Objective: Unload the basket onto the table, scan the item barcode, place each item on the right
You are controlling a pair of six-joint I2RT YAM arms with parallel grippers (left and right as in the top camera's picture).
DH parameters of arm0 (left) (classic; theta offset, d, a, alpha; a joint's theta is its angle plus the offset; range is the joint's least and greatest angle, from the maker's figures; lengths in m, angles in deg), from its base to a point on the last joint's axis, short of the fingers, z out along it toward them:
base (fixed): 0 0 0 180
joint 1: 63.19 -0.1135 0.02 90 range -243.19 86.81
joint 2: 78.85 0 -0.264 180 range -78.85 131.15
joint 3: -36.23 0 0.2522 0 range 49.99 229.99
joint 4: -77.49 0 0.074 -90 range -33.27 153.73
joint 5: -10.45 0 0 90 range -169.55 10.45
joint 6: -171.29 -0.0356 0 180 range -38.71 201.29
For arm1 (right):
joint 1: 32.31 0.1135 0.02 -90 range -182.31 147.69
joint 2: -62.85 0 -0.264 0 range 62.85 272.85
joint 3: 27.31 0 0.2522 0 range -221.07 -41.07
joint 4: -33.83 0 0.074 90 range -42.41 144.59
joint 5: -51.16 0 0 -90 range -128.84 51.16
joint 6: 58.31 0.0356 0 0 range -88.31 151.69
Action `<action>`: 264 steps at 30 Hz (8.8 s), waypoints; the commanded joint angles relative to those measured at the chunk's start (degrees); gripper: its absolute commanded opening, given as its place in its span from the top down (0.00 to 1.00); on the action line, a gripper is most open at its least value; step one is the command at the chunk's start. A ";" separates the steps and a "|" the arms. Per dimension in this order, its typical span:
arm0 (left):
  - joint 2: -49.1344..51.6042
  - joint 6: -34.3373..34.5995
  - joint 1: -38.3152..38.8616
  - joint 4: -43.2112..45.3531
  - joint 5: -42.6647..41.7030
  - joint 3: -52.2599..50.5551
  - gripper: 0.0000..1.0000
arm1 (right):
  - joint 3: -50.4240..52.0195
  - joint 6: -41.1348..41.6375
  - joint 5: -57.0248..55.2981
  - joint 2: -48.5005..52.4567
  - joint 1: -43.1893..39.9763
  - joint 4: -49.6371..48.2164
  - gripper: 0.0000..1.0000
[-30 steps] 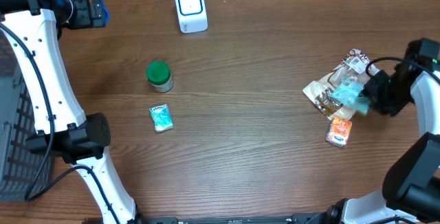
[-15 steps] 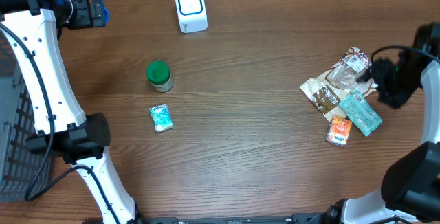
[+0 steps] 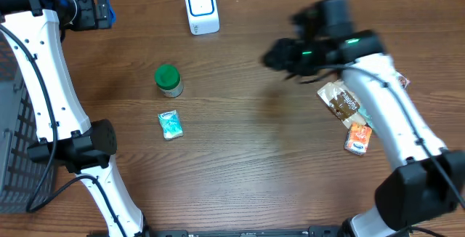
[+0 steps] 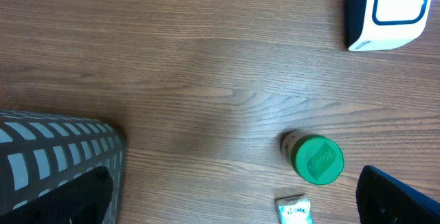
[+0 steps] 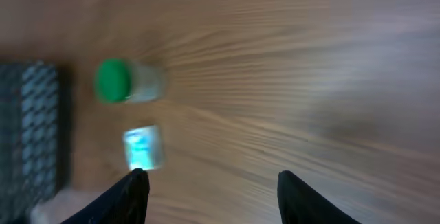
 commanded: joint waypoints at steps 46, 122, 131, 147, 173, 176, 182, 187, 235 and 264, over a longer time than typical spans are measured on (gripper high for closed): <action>-1.70 -0.63 0.39 -0.09 0.17 0.44 0.00 | 0.42 12.59 -8.41 27.87 32.92 -22.77 0.96; -1.70 -0.63 0.39 -0.09 0.17 0.44 0.01 | 10.45 5.05 0.24 18.56 11.06 -9.66 0.96; -1.70 -0.63 0.39 -0.09 0.17 0.44 0.00 | 9.77 -9.77 9.38 8.20 5.99 -4.48 0.96; -1.70 -0.63 0.39 -0.09 0.17 0.44 0.01 | 9.77 -5.75 61.07 -4.87 -7.82 -8.02 0.96; -1.70 -0.63 0.39 -0.09 0.17 0.44 0.00 | 9.77 3.13 64.06 -4.87 -9.94 -9.99 0.96; -1.70 -0.63 0.39 -0.09 0.17 0.44 0.00 | 9.77 3.15 62.27 -4.87 -9.94 -9.97 0.96; -1.70 -0.63 0.39 -0.09 0.15 0.44 0.00 | 9.79 3.17 54.75 -4.87 -9.84 -8.87 0.96; -1.70 -0.63 0.39 -0.09 0.17 0.44 0.01 | 9.84 2.80 38.42 -4.87 -9.77 -3.02 0.96; -1.70 -0.63 0.39 -0.09 0.17 0.44 0.00 | -48.17 -45.83 -67.52 46.99 19.10 -29.59 0.96; -1.70 -0.63 0.39 -0.09 0.17 0.44 0.00 | -48.17 -64.37 -67.32 54.25 19.43 -41.03 0.96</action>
